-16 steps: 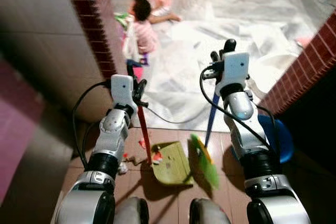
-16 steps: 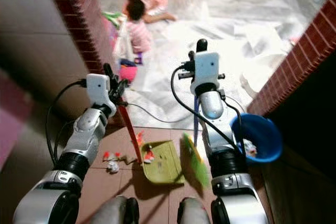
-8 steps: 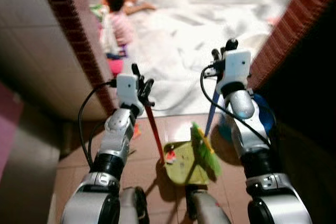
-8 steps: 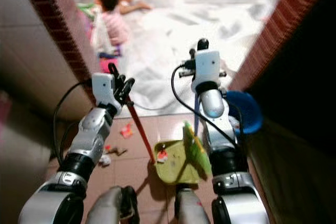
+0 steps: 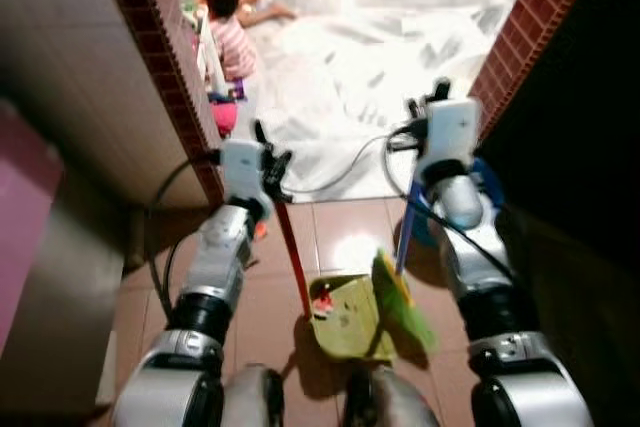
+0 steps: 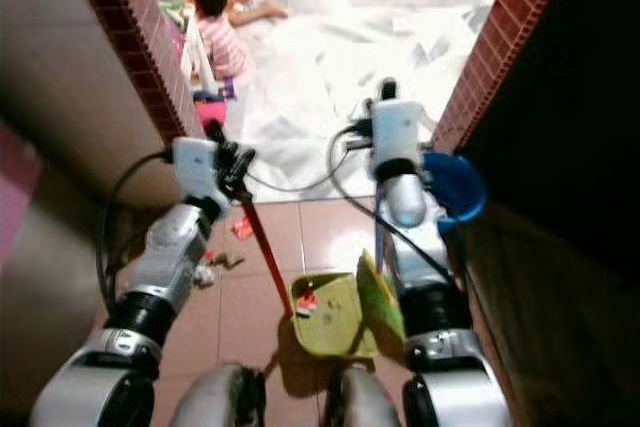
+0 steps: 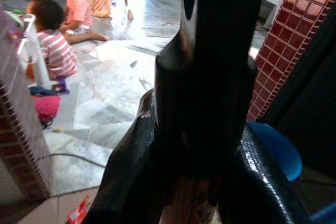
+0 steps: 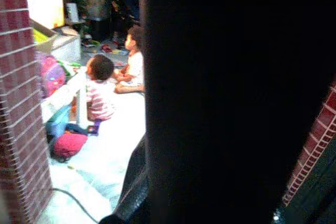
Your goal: Sweep floor
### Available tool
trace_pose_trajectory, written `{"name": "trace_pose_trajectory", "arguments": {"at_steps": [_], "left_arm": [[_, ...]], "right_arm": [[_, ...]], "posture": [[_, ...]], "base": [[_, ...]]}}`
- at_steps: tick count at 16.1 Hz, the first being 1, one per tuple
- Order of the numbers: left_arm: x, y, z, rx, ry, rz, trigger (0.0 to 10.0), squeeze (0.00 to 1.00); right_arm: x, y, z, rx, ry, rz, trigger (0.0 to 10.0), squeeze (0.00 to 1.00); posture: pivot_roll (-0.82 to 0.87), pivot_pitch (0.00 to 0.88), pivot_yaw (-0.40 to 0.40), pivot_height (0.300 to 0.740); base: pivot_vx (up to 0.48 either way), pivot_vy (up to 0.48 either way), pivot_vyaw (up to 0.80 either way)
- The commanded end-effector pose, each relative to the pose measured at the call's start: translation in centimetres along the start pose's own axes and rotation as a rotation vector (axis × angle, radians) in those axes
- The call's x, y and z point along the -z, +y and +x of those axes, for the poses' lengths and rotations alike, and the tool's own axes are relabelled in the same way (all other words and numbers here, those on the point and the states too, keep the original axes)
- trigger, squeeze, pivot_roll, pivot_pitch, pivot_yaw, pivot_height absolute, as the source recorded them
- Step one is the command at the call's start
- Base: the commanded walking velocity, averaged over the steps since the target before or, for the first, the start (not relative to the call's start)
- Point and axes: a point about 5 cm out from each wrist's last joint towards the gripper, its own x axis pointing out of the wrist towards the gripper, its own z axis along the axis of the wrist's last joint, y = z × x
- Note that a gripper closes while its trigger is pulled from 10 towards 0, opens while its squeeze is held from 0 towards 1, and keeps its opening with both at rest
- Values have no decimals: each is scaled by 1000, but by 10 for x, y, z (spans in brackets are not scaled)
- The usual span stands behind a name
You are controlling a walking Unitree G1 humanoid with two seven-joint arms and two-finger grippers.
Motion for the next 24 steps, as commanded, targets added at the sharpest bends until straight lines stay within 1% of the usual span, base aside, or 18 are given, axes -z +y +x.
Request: {"name": "trace_pose_trajectory", "arguments": {"at_steps": [1, 2, 3, 4, 6, 8, 9, 10, 12, 14, 16, 17, 19, 21, 22, 24], "left_arm": [[-13, -3, 2, 24, -50, 22, 10000, 0], [-14, -3, 2, 24, -53, 25, 10000, 0], [-18, -2, 1, 20, -73, 49, 10000, 0], [-20, -1, 0, 15, -82, 60, 10000, 0], [-34, 15, -3, -84, -140, 41, 10000, 0], [-45, 19, -1, -112, -184, 48, 10000, 0], [-51, 20, 0, -115, -208, 51, 10000, 0], [-53, 19, 0, -110, -215, 45, 10000, 0], [-50, 17, 2, -114, -206, 40, 10000, 0], [-46, 12, 2, -107, -193, 32, 10000, 0], [-45, 12, 1, -114, -192, 47, 10000, 0], [-50, 20, -3, -173, -233, 70, 10000, 0], [-53, 29, -6, -231, -248, 88, 10000, 0], [-52, 29, -7, -237, -245, 83, 10000, 0], [-53, 29, -6, -240, -248, 82, 10000, 0], [-62, 30, -3, -252, -279, 63, 10000, 0]], "right_arm": [[1, -5, -1, 20, 3, 6, 10000, 0], [4, -6, -3, 27, 13, 9, 10000, 0], [10, -6, -9, 35, 31, 8, 10000, 0], [12, -6, -12, 36, 39, 7, 10000, 0], [25, -2, -26, 37, 73, 4, 10000, 0], [34, -3, -36, 17, 105, -10, 10000, 0], [40, -9, -45, 26, 127, -37, 10000, 0], [43, -15, -47, 51, 147, -33, 10000, 0], [43, -18, -46, 76, 150, -32, 10000, 0], [38, -16, -41, 82, 125, -30, 10000, 0], [35, -16, -41, 83, 115, -31, 10000, 0], [35, -17, -42, 91, 110, -32, 10000, 0], [38, -18, -47, 96, 108, -23, 10000, 0], [37, -15, -47, 88, 104, -15, 10000, 0], [34, -11, -43, 78, 87, -7, 10000, 0], [28, -9, -36, 72, 60, -10, 10000, 0]], "posture": [[-120, 79, 34, 740], [-120, 79, 34, 740], [-123, 84, 32, 740], [-123, 84, 32, 740], [-120, 73, 41, 740], [-116, 95, 36, 740], [-123, 85, 34, 740], [-126, 84, 35, 740], [-136, 80, 40, 740], [-142, 71, 47, 740], [-142, 67, 44, 740], [-141, 64, 40, 740], [-135, 58, 32, 740], [-135, 54, 35, 740], [-136, 51, 37, 740], [-136, 45, 36, 740]], "base": [[-274, 0, 0], [-274, 0, 0], [-244, 0, 0], [-244, 0, 0], [0, 0, 0], [0, 0, 0], [0, 0, 0], [0, 0, -800], [0, 0, -800], [0, 0, -800], [0, 0, -800], [0, 0, -800], [0, 0, -700], [0, 0, 0], [0, 0, 0], [0, 0, 0]]}}
